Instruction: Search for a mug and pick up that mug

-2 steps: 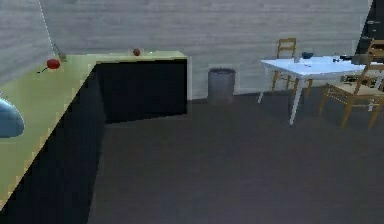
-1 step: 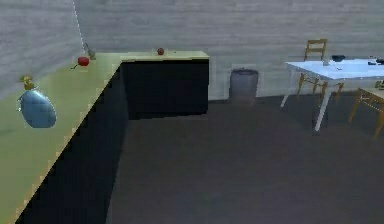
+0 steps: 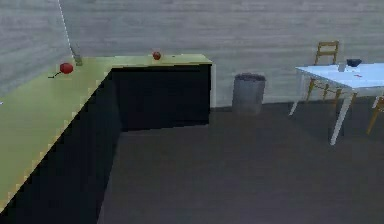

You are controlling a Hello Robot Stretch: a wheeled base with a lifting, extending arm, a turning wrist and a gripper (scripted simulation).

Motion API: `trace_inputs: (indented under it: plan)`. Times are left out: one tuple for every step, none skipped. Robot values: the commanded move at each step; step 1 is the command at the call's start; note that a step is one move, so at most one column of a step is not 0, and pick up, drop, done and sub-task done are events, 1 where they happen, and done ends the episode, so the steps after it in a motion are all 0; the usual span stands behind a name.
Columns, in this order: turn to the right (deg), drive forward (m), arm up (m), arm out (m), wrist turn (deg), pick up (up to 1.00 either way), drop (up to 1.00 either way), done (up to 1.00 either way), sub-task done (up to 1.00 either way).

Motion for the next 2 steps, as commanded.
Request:
trace_inputs:
  plan:
    - [45.0,0.00,0.00,0.00,0.0,0.00,0.00,0.00,0.00]
    - [6.0,0.00,0.00,0.00,0.0,0.00,0.00,0.00,0.00]
